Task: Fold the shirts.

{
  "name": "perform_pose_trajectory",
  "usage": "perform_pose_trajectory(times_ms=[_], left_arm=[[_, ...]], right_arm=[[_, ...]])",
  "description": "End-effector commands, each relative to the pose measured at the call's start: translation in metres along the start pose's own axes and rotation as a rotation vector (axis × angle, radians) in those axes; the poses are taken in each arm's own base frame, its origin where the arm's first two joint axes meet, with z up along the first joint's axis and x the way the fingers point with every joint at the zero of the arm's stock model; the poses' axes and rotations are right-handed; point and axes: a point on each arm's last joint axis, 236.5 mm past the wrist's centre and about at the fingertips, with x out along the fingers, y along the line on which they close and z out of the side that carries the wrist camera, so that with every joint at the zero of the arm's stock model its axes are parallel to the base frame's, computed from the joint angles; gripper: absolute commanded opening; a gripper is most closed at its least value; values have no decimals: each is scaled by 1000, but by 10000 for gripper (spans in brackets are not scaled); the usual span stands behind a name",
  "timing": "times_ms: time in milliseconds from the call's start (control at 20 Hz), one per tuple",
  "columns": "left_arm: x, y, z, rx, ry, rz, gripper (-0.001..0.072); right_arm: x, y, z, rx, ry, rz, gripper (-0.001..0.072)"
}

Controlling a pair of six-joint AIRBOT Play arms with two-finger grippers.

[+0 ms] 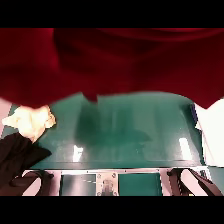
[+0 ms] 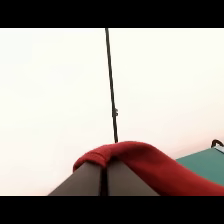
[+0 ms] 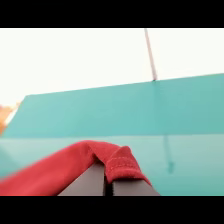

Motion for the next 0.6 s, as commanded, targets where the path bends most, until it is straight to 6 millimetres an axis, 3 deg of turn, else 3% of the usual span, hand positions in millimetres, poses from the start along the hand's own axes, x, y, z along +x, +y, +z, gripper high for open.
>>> perform_pose_trajectory(times_ms=[0, 150, 250, 550], left_arm=[[8, -4, -25, -34, 69, -30, 23], [47, -2, -103, -154, 240, -89, 23], [77, 3, -170, -226, 364, -121, 24], [165, 12, -399, -376, 694, -155, 24]], right_arm=[[-6, -13, 0, 13, -15, -73, 15], [28, -47, -36, 112, 110, -79, 15], [59, -79, -78, 183, 223, -83, 15], [157, -195, -251, 446, 453, -167, 15]])
